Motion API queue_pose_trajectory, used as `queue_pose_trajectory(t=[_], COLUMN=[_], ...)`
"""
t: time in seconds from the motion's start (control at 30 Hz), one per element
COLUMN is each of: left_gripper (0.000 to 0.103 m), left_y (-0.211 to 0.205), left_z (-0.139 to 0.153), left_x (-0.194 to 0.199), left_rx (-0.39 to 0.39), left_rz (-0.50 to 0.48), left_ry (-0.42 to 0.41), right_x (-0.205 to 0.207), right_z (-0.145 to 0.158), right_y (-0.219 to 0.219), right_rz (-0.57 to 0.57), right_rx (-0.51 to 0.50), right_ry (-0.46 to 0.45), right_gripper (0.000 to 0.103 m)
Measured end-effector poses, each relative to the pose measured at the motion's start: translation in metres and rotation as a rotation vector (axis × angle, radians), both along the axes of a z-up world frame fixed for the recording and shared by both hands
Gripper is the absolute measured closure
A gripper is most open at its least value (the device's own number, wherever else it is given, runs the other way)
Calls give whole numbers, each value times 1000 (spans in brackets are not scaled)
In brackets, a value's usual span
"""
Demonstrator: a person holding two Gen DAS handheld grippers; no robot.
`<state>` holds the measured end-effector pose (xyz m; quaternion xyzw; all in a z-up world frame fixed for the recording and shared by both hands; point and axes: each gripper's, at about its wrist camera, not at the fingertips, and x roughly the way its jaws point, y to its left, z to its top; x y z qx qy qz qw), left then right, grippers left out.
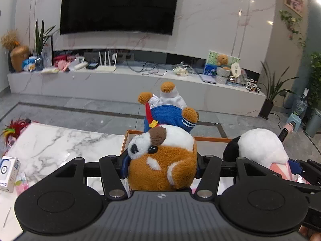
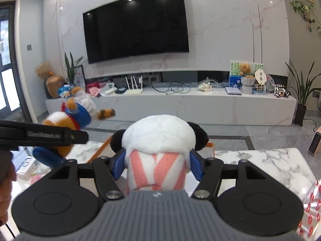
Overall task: Organize objects
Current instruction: 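Lift and carry both plush toys over the orange box with both tools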
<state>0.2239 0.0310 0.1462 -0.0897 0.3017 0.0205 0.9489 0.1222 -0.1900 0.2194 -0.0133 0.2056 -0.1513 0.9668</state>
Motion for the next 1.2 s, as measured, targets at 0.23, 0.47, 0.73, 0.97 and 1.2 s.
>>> queue_pose_trajectory(t=[0.23, 0.47, 0.73, 0.97, 1.2], left_gripper=[38, 38, 38, 38, 38], left_y=[10, 12, -1, -7, -10], left_z=[-38, -69, -88, -104, -115], left_x=[51, 79, 101, 120, 131], left_rx=[-53, -87, -60, -43, -8], left_rz=[19, 23, 9, 17, 17], left_ry=[119, 181, 246, 313, 355], right_x=[67, 98, 127, 147, 165], right_z=[-25, -52, -77, -89, -102], right_y=[-51, -72, -79, -93, -99], right_rz=[1, 5, 13, -5, -13], right_rx=[101, 175, 175, 203, 208], right_ry=[159, 251, 339, 383, 460], right_gripper=[37, 37, 37, 37, 37])
